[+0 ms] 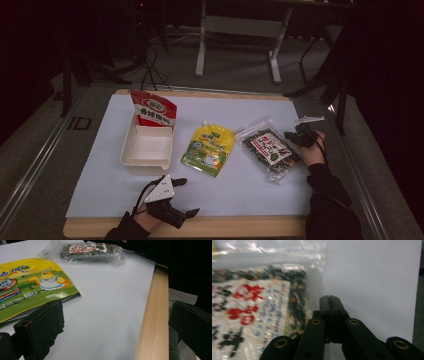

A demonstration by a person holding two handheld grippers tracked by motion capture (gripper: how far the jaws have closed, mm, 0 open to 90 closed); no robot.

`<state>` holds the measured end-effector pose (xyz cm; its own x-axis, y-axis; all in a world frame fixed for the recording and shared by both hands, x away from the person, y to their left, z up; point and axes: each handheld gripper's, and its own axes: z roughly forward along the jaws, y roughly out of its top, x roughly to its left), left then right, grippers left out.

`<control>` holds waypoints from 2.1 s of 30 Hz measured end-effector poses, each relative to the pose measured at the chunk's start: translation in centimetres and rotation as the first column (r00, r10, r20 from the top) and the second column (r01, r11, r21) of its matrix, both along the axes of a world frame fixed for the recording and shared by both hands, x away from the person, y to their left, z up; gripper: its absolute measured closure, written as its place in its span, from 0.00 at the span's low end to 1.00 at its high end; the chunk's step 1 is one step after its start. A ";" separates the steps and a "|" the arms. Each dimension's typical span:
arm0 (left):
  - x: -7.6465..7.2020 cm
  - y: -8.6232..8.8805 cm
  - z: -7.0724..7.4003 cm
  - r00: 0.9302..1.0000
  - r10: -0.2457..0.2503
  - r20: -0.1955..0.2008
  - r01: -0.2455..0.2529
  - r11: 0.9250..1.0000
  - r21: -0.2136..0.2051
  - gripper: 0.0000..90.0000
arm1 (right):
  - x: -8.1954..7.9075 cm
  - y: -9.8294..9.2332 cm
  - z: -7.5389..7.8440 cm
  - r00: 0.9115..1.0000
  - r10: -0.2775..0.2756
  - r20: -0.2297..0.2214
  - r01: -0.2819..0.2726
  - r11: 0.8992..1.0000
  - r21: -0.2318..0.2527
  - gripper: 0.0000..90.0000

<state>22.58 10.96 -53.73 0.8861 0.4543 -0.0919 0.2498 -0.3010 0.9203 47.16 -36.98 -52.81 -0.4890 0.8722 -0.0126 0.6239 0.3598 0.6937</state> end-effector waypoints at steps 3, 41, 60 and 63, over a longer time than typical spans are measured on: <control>0.0 0.1 0.0 1.000 0.000 -0.002 0.000 1.000 0.002 0.01 | 0.0 0.0 -0.4 1.000 -0.003 -0.013 0.003 1.000 -0.023 1.00; -0.2 -0.5 0.4 1.000 -0.015 0.020 0.015 1.000 0.000 0.01 | -13.3 4.8 -0.8 0.983 0.131 -0.129 -0.124 0.990 0.062 1.00; -0.2 -0.6 0.5 1.000 -0.022 0.021 0.022 1.000 0.002 0.01 | -15.3 7.2 0.0 0.959 0.253 -0.128 -0.246 0.967 0.066 1.00; -0.2 -0.6 0.5 1.000 -0.021 0.022 0.021 1.000 0.000 0.01 | -14.3 6.9 1.0 0.968 0.235 -0.087 -0.230 0.971 0.065 0.97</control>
<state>22.38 10.34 -53.26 0.8970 0.4360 -0.0720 0.2231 -0.3060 0.9255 32.85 -30.08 -51.77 -0.6749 0.7328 0.0867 0.5907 0.4661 0.6587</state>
